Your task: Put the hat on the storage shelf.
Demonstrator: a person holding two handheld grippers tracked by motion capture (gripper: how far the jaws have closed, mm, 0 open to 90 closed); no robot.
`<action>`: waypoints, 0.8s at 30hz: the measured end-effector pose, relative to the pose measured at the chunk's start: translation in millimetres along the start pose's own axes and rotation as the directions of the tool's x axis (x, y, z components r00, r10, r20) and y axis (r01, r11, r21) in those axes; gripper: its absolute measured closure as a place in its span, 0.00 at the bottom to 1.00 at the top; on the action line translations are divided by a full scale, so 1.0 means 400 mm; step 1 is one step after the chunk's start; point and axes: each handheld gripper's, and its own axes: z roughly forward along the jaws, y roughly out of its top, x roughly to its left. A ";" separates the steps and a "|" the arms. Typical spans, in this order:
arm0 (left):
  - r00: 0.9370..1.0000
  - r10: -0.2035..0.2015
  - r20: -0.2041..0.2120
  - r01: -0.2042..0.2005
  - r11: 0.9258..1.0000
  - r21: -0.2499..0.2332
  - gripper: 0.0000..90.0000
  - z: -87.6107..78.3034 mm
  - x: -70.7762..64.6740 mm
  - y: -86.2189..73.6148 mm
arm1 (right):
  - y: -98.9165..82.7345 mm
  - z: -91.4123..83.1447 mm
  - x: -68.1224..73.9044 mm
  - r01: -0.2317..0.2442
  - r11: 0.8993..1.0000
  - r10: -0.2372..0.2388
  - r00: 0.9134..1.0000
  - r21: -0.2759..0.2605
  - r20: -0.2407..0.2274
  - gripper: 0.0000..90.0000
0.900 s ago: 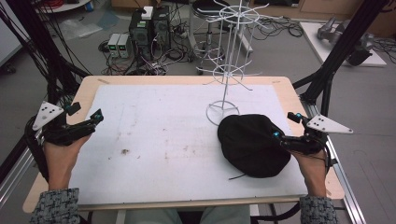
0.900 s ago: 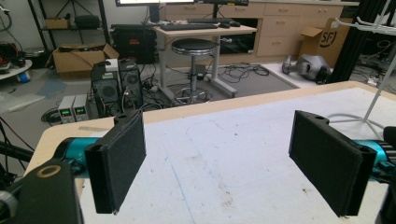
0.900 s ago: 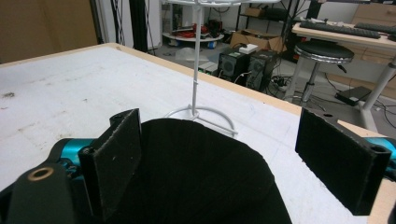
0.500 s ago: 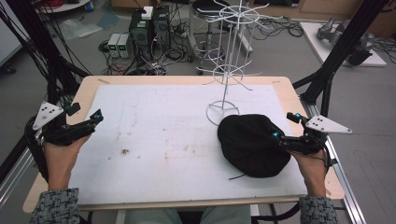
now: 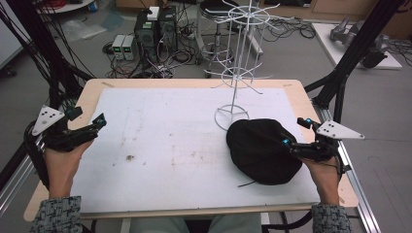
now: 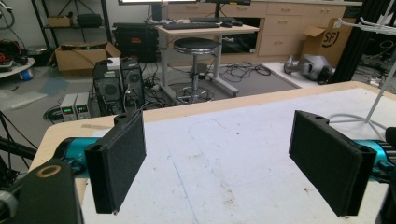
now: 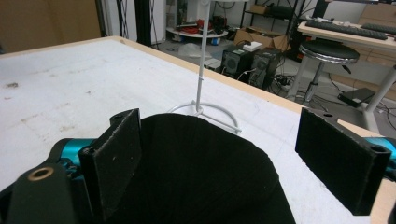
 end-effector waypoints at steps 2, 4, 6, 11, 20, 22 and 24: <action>1.000 -0.001 0.000 0.001 1.000 0.001 0.21 0.000 0.000 0.000 | -0.002 0.001 0.001 0.001 1.000 -0.001 1.000 0.000 -0.002 0.16; 1.000 -0.002 -0.001 0.002 1.000 -0.002 0.21 0.000 0.000 0.001 | -0.003 0.001 0.001 0.004 1.000 -0.004 1.000 0.000 -0.004 0.16; 1.000 -0.001 0.000 0.001 1.000 -0.002 0.21 0.001 0.000 0.002 | -0.006 0.001 0.003 0.013 1.000 -0.013 1.000 -0.003 -0.014 0.16; 1.000 -0.002 -0.001 0.002 1.000 -0.002 0.21 0.002 0.001 0.002 | -0.021 0.007 0.005 0.044 0.999 -0.044 0.998 -0.001 -0.039 0.16; 1.000 -0.006 0.008 0.006 1.000 0.001 0.21 0.013 -0.002 0.002 | -0.045 0.011 0.013 0.108 0.994 -0.105 0.990 0.024 -0.099 0.16; 1.000 -0.004 0.011 0.004 1.000 0.001 0.21 0.016 -0.003 0.002 | -0.050 0.014 0.014 0.119 0.992 -0.115 0.987 0.036 -0.112 0.16; 1.000 -0.001 0.011 0.001 1.000 0.005 0.21 0.018 -0.005 0.002 | -0.059 0.018 0.016 0.131 0.990 -0.123 0.981 0.050 -0.148 0.16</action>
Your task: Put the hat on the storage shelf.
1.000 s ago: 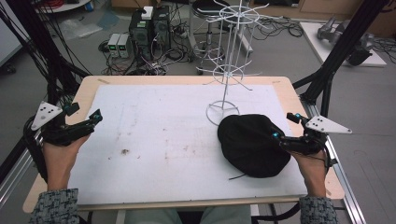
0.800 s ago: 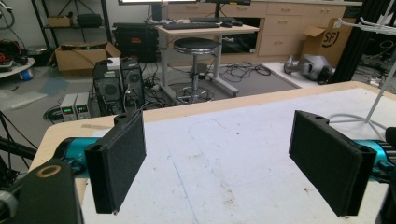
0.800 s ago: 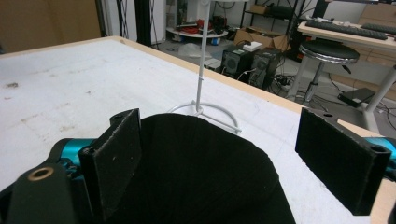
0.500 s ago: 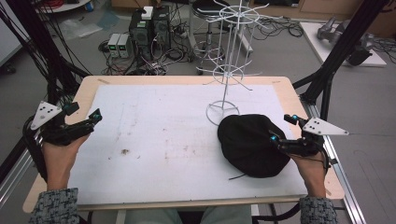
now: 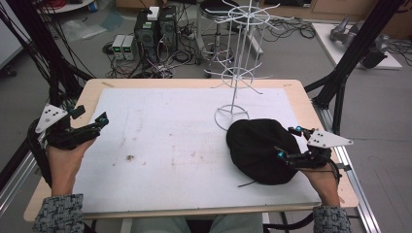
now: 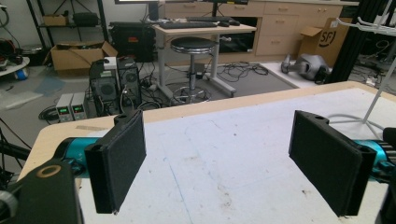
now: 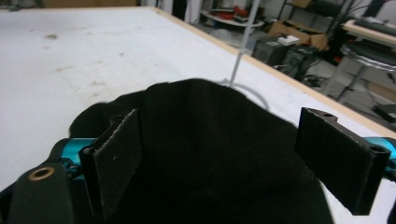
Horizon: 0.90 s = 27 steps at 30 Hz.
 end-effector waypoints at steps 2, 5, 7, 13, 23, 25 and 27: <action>1.000 0.000 0.000 0.000 1.000 0.000 0.21 0.000 0.000 0.000 | -0.002 0.001 0.001 0.005 1.000 -0.005 1.000 0.010 -0.012 0.16; 1.000 -0.003 -0.001 0.003 1.000 0.001 0.21 0.002 -0.001 -0.001 | -0.011 0.007 0.003 0.014 0.999 -0.014 0.999 0.030 -0.029 0.16; 1.000 -0.004 0.000 0.004 1.000 -0.001 0.21 0.002 -0.001 -0.001 | -0.016 0.011 0.003 0.019 0.999 -0.017 0.999 0.042 -0.035 0.16; 1.000 -0.004 0.002 0.004 1.000 0.000 0.21 0.001 0.000 -0.001 | -0.032 0.024 0.002 0.025 0.995 -0.023 0.999 0.092 -0.022 0.18; 1.000 -0.005 0.005 0.005 1.000 0.003 0.21 0.003 -0.001 -0.002 | -0.043 0.036 0.007 0.061 0.989 -0.058 0.998 0.135 -0.029 0.54; 1.000 -0.008 0.003 0.008 1.000 -0.001 0.21 0.003 0.000 -0.003 | -0.043 0.036 0.009 0.067 0.988 -0.064 0.998 0.141 -0.028 0.59; 1.000 -0.010 0.002 0.010 1.000 0.002 0.21 0.003 0.002 -0.004 | -0.042 0.036 0.014 0.091 0.985 -0.088 0.996 0.146 -0.030 0.69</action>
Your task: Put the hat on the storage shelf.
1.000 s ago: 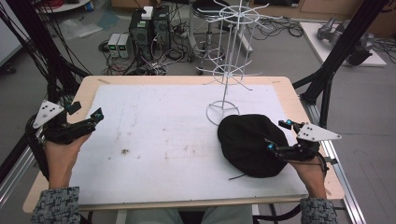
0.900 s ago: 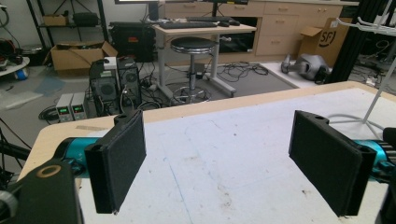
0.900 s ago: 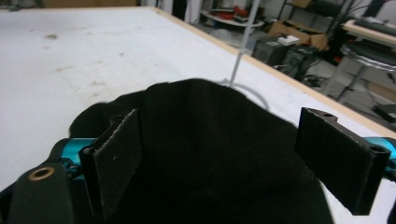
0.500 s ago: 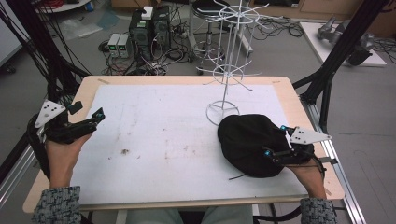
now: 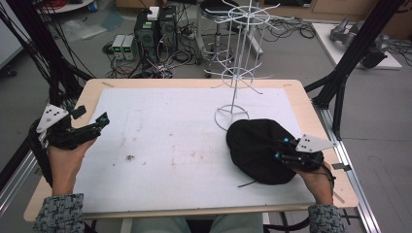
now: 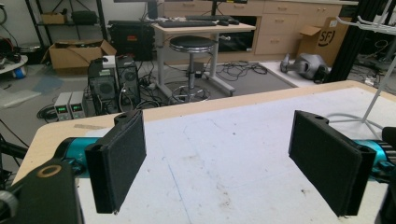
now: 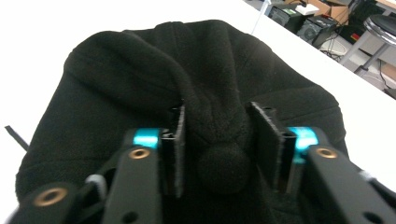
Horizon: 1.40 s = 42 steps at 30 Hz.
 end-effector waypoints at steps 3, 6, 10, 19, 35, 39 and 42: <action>1.000 0.001 0.000 -0.001 1.000 0.001 0.21 0.000 0.001 0.000 | 0.003 -0.003 0.004 0.005 1.000 -0.005 1.000 -0.006 -0.001 0.75; 1.000 -0.001 0.001 0.001 1.000 -0.001 0.21 -0.001 0.001 0.000 | 0.005 -0.011 -0.004 0.056 0.996 -0.055 0.998 -0.063 0.014 0.77; 1.000 -0.002 -0.001 0.002 1.000 0.002 0.21 -0.001 0.003 -0.001 | 0.006 -0.031 -0.001 0.000 0.997 -0.001 1.000 -0.082 -0.012 0.78; 1.000 -0.007 -0.005 0.007 1.000 -0.002 0.21 -0.005 0.008 0.000 | 0.022 -0.050 0.001 0.037 0.991 -0.042 0.999 -0.131 -0.032 0.79; 1.000 -0.016 -0.009 0.016 1.000 -0.018 0.21 -0.016 0.015 0.005 | 0.077 -0.083 0.001 0.077 0.981 -0.084 0.996 -0.175 -0.031 0.79; 1.000 -0.016 -0.014 0.015 1.000 -0.017 0.21 -0.019 0.017 0.005 | 0.106 -0.098 -0.001 0.070 0.978 -0.081 0.996 -0.198 -0.046 0.79; 1.000 -0.019 -0.018 0.019 1.000 -0.019 0.21 -0.022 0.020 0.005 | 0.134 -0.112 -0.003 0.072 0.974 -0.089 0.994 -0.213 -0.070 0.79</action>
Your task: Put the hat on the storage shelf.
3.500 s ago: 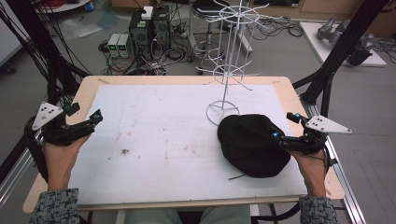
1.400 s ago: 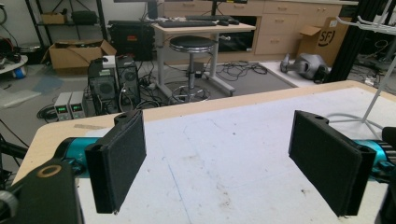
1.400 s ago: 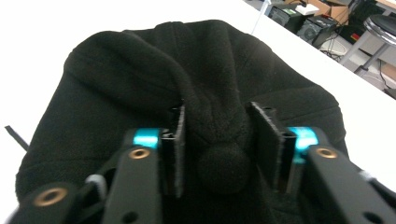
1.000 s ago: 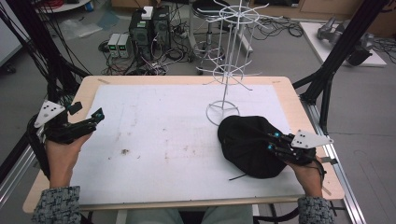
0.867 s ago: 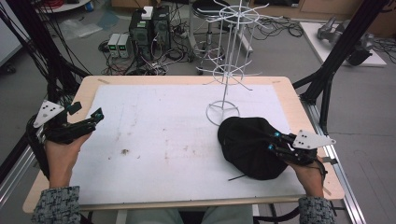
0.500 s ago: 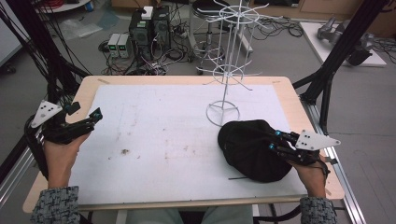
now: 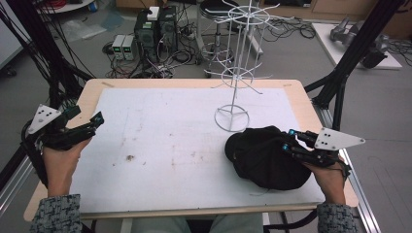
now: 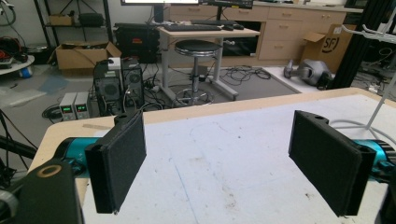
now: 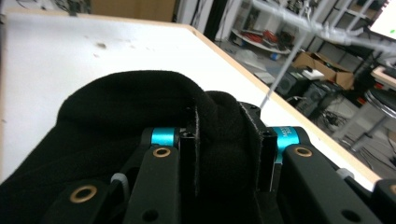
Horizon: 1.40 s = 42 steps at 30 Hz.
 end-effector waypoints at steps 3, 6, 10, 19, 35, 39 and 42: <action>1.000 -0.002 -0.002 0.002 1.000 -0.005 0.21 -0.002 0.001 0.001 | 0.051 -0.016 -0.014 -0.005 1.000 0.004 1.000 -0.030 -0.026 0.79; 1.000 0.000 -0.001 0.000 1.000 -0.006 0.21 -0.004 0.000 0.003 | 0.079 -0.024 -0.022 -0.007 0.999 0.006 0.999 -0.046 -0.034 0.79; 1.000 -0.001 -0.001 0.001 1.000 -0.008 0.21 -0.005 0.001 0.003 | 0.133 -0.039 -0.042 -0.002 0.998 -0.001 0.998 -0.064 -0.056 0.79; 1.000 -0.007 -0.003 0.007 1.000 -0.015 0.21 -0.007 0.004 0.004 | 0.224 -0.073 -0.072 0.007 0.997 -0.015 0.995 -0.072 -0.098 0.79; 1.000 -0.009 0.001 0.009 1.000 -0.015 0.21 -0.007 0.002 0.005 | 0.407 -0.106 -0.109 0.078 0.987 -0.095 0.988 -0.142 -0.123 0.79; 1.000 -0.010 0.001 0.010 1.000 -0.015 0.21 -0.008 0.004 0.005 | 0.448 -0.105 -0.116 0.098 0.982 -0.119 0.985 -0.162 -0.123 0.79; 1.000 -0.011 0.000 0.011 1.000 -0.015 0.21 -0.008 0.004 0.005 | 0.477 -0.103 -0.119 0.113 0.978 -0.135 0.983 -0.174 -0.123 0.79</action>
